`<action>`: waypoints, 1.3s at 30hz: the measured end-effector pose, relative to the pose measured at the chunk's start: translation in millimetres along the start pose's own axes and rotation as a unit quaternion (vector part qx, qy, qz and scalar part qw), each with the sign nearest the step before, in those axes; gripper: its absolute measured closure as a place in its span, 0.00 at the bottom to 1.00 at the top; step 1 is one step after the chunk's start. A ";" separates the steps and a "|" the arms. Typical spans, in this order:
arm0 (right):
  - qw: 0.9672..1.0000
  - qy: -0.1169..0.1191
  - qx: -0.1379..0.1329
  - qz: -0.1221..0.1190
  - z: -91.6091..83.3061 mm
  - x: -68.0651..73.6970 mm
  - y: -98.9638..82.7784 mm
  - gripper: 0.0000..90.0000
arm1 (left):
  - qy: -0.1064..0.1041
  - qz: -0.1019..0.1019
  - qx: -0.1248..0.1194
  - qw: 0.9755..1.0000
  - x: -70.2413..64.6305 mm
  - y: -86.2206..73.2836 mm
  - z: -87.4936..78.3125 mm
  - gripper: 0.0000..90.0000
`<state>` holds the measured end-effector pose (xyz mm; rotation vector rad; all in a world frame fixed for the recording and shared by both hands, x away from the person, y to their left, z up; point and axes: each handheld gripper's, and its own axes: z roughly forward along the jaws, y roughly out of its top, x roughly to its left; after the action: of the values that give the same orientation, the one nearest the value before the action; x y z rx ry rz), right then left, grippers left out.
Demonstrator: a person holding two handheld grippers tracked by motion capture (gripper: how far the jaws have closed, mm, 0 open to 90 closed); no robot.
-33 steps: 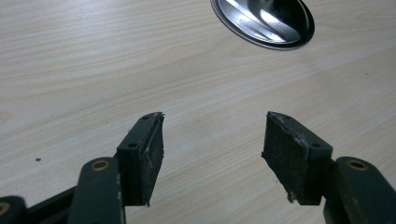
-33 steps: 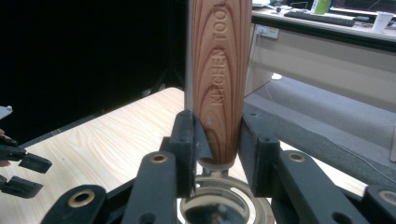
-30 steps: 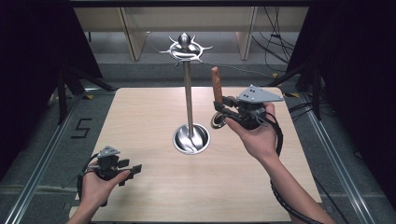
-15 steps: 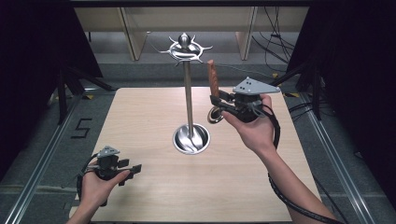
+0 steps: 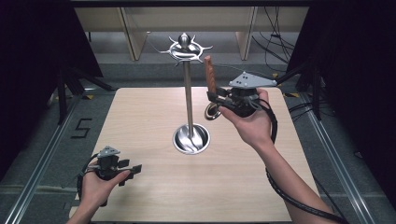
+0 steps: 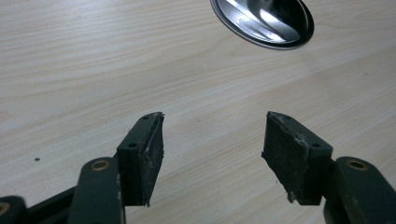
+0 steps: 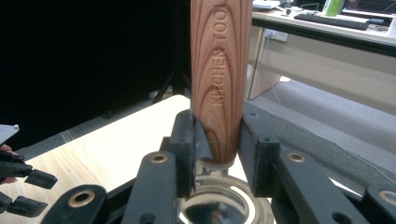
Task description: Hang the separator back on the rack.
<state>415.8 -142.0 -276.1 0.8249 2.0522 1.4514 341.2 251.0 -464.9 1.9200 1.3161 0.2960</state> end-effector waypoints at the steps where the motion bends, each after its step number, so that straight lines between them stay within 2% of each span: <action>1: 1.000 0.001 0.000 -0.003 0.3 -0.2 0.0 0.77 | -0.002 0.000 0.000 1.000 -0.3 0.1 -0.3 0.41; 2: 1.000 0.006 0.002 0.005 0.5 1.3 0.2 0.77 | -0.003 0.015 0.014 1.000 1.9 0.6 -2.5 0.41; 3: 1.000 0.006 0.002 0.005 0.5 1.3 0.2 0.77 | -0.003 0.015 0.014 1.000 1.9 0.6 -2.5 0.41; 4: 1.000 0.008 -0.002 -0.005 0.4 2.8 0.4 0.77 | -0.003 -0.002 -0.003 1.000 -0.7 0.1 -0.3 0.41; 8: 1.000 0.007 -0.001 0.002 0.0 5.3 0.2 0.77 | 0.001 -0.001 0.000 1.000 0.0 0.1 0.1 0.41; 11: 1.000 0.011 0.003 0.003 1.0 4.1 0.5 0.77 | -0.003 0.013 0.011 1.000 1.4 0.4 -2.0 0.41; 12: 1.000 0.008 0.005 0.003 1.8 3.5 0.7 0.77 | -0.002 0.011 0.008 1.000 1.0 0.3 -1.7 0.41; 13: 1.000 0.006 0.003 0.002 3.4 2.8 1.1 0.77 | -0.003 -0.002 -0.004 1.000 -0.5 0.0 -0.2 0.41; 14: 1.000 0.006 0.003 0.002 3.4 2.8 1.1 0.77 | -0.003 -0.002 -0.004 1.000 -0.5 0.0 -0.2 0.41; 15: 1.000 0.007 0.007 0.012 4.4 3.5 1.8 0.77 | -0.002 0.000 -0.001 1.000 0.3 0.1 -0.8 0.41; 16: 1.000 0.007 0.008 0.012 5.1 3.7 2.0 0.77 | -0.002 0.014 0.013 1.000 2.4 0.5 -2.5 0.41; 17: 1.000 0.007 0.006 0.004 6.9 3.3 2.5 0.77 | -0.002 0.014 0.013 1.000 2.4 0.5 -2.5 0.41; 18: 1.000 0.009 0.010 0.014 7.7 4.6 2.4 0.77 | -0.002 0.014 0.013 1.000 2.3 0.4 -2.4 0.41; 19: 1.000 0.009 0.011 0.007 9.6 4.4 2.9 0.77 | -0.004 -0.003 -0.003 1.000 -0.3 0.0 -0.1 0.41; 21: 1.000 0.009 0.009 0.012 10.5 5.0 3.0 0.77 | 0.001 0.001 0.000 1.000 0.4 0.2 -0.5 0.41; 24: 1.000 0.008 0.010 0.000 14.2 4.1 4.6 0.77 | -0.003 -0.001 -0.002 1.000 0.0 0.1 -0.5 0.41; 25: 1.000 0.009 0.011 0.009 15.7 5.4 4.6 0.77 | -0.004 -0.001 -0.002 1.000 0.0 0.1 -0.5 0.41; 32: 1.000 0.000 0.018 0.018 23.5 7.7 5.9 0.77 | -0.002 -0.001 -0.005 1.000 0.5 -0.1 -0.9 0.41; 33: 1.000 0.001 0.020 0.005 25.7 6.4 4.7 0.77 | -0.002 -0.001 -0.005 1.000 0.7 -0.1 -1.1 0.41; 35: 1.000 0.003 0.022 0.001 26.1 5.8 4.0 0.77 | -0.001 0.000 -0.003 1.000 0.7 0.2 -1.5 0.41; 38: 1.000 0.004 0.014 0.007 24.4 6.2 -0.1 0.73 | -0.001 -0.001 -0.005 1.000 0.9 -0.2 -0.9 0.41; 39: 1.000 0.003 0.013 -0.001 22.9 5.0 -0.8 0.71 | 0.000 -0.002 -0.003 1.000 0.7 -0.1 -1.0 0.41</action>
<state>428.1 -123.7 -284.2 0.8291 2.0802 1.4303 340.9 252.2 -464.5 1.9121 1.3167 0.2972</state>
